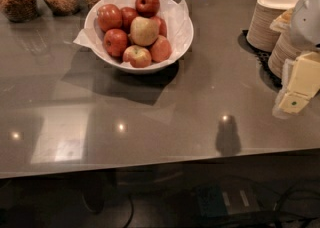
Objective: Pick apple from white bowl
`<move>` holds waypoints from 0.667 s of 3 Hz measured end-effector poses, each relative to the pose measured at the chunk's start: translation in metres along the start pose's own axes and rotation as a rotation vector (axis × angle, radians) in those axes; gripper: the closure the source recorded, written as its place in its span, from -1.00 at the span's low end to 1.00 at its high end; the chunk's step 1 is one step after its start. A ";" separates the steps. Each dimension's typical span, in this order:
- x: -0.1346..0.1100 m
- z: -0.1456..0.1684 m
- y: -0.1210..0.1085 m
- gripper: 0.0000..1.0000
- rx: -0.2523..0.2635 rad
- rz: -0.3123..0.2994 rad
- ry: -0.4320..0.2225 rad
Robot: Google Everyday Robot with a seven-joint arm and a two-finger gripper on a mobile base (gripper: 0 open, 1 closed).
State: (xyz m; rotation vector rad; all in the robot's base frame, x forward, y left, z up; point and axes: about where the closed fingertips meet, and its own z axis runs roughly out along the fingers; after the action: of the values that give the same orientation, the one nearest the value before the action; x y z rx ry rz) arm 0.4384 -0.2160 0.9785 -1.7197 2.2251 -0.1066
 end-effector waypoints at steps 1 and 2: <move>0.000 0.000 0.000 -1.00 0.000 0.000 0.000; -0.006 0.000 -0.005 -1.00 0.026 0.010 -0.028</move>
Offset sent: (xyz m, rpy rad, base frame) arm 0.0144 0.0080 0.0013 0.0543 -0.0518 -0.0186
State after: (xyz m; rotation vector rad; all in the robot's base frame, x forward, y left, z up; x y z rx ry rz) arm 0.4444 -0.2120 0.9813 -1.6858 2.2030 -0.1081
